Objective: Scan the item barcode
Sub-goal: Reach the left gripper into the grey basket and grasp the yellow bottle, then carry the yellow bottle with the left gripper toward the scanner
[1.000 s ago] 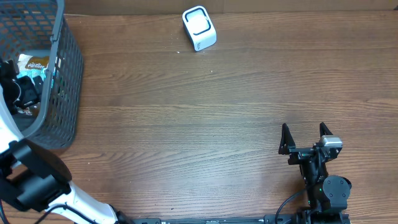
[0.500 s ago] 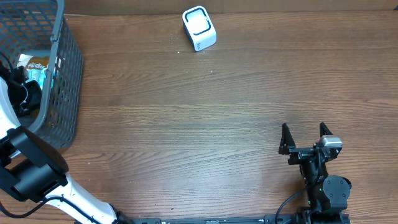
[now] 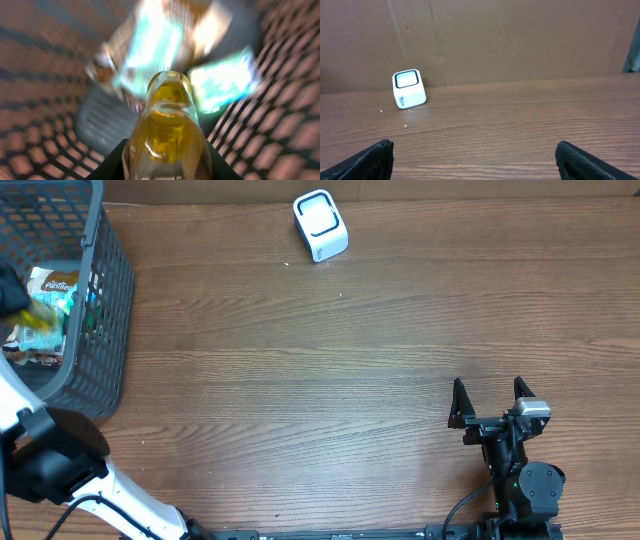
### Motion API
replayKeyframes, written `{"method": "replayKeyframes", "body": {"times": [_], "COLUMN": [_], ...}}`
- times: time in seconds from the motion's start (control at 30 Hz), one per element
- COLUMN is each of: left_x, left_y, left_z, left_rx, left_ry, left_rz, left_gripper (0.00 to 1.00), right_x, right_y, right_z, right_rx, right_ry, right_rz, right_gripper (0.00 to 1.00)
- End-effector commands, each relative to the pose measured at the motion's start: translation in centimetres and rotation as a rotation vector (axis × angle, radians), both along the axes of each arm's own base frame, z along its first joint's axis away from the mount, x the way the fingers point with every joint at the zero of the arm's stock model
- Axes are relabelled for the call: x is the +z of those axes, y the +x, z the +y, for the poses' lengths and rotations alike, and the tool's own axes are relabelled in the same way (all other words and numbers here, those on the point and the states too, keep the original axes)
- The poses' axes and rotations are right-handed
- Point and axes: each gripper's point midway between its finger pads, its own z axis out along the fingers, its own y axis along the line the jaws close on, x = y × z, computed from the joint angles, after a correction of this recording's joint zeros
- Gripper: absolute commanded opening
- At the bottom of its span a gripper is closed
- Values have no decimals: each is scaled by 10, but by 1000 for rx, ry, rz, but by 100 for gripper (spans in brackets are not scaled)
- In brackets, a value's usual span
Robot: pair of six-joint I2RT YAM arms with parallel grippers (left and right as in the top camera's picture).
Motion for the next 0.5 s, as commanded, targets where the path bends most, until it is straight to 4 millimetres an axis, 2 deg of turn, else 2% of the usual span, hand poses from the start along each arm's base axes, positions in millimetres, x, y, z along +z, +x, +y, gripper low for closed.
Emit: {"method": "replayKeyframes", "body": {"times": [0.0, 0.13, 0.2, 0.33, 0.47], "left_x": [117, 192, 213, 227, 215], "left_y": [-4, -13, -22, -38, -44], "left_z": [-29, -80, -106, -154, -202], "left_rx": [7, -108, -170, -243, -342], "left_ry": [48, 18, 4, -30, -104], "left_rz": [-327, -558, -615, -633, -570], "left_gripper": [11, 10, 9, 7, 7], "right_x": [-2, -2, -2, -2, -2], "right_y": [0, 0, 0, 0, 0], "right_z": [-1, -1, -1, -1, -1], "right_rx": [-8, -8, -8, -8, -8], "right_ry": [-5, -5, -5, -5, -5], "right_rz": [-3, -3, -3, -3, -3], "right_gripper": [100, 100, 100, 100, 100]}}
